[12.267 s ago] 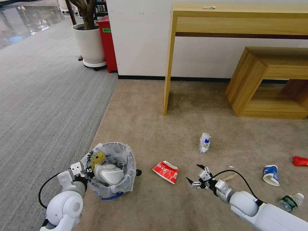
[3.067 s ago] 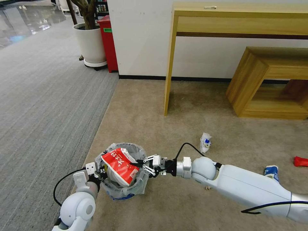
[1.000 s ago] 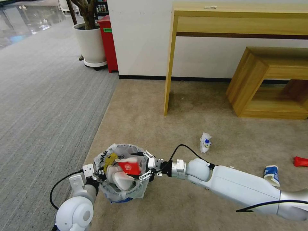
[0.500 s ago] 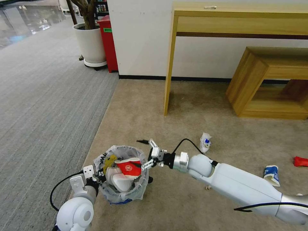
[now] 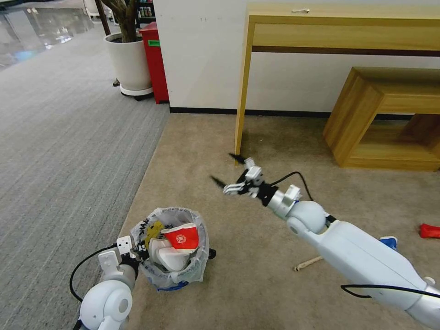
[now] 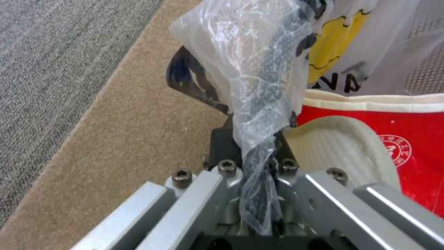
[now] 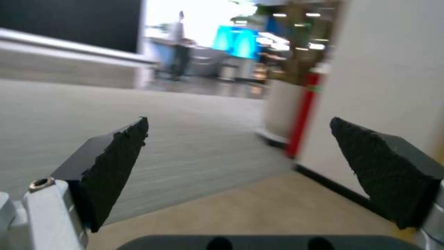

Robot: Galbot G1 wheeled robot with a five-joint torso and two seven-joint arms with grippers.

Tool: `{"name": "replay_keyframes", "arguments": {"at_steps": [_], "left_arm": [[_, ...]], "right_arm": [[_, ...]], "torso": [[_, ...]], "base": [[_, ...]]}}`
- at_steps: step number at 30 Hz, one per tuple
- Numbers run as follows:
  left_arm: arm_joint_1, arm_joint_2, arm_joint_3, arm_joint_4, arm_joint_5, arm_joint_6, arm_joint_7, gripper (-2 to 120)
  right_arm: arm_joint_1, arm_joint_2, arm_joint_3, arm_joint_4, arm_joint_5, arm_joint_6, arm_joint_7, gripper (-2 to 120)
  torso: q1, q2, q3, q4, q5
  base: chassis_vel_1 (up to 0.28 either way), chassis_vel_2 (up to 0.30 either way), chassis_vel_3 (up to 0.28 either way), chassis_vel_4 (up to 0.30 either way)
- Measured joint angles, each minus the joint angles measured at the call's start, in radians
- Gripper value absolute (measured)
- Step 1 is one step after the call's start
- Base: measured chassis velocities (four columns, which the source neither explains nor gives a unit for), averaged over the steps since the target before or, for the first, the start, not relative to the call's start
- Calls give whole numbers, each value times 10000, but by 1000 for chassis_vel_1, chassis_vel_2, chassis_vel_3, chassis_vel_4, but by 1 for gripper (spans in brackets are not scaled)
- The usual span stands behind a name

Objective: Pick up the trash bin and place the garbage on the floor into it.

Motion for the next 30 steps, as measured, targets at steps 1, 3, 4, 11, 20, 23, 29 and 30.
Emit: {"name": "replay_keyframes", "arguments": {"at_steps": [1,3,4,11,20,23,29,30], "left_arm": [[1,19,-9,4,-7,-13,5,0],[7,30,-21,4,-9,-24,10,0],[10,39,-31,4,-9,-29,9,0],[-23,91,-93,6,-48,-44,3,0],[-29,102,-134,101,-72,-140,12,0],[-25,102,-137,124,-67,-153,22,0],[-94,94,-115,220,-51,-169,33,0],[-111,87,-100,243,-49,-173,35,0]], "right_arm": [[-321,-56,359,77,52,-175,577,100],[-499,-91,588,132,86,-306,927,100],[-659,-154,789,202,139,-407,1152,100],[-1720,-964,1517,705,220,-2150,2823,100],[-2694,-1844,2019,-190,-687,-1785,2464,99],[-2910,-2021,2237,-584,-1176,-1194,1891,99],[-3128,-2129,2679,-1833,-2545,1262,-610,100],[-3114,-2112,2757,-2054,-2872,1734,-1100,100]], "torso": [[0,-1,1,-3,3],[0,-1,1,-1,7],[0,0,0,0,5],[0,-1,0,0,2],[0,0,0,1,4],[0,-1,0,1,7],[0,0,-1,0,7],[0,0,-1,2,9]], "base": [[0,0,0,0],[0,0,0,0],[0,0,0,0],[0,0,0,0],[0,0,0,0],[0,0,0,0],[0,0,0,0],[0,0,0,0]]}}
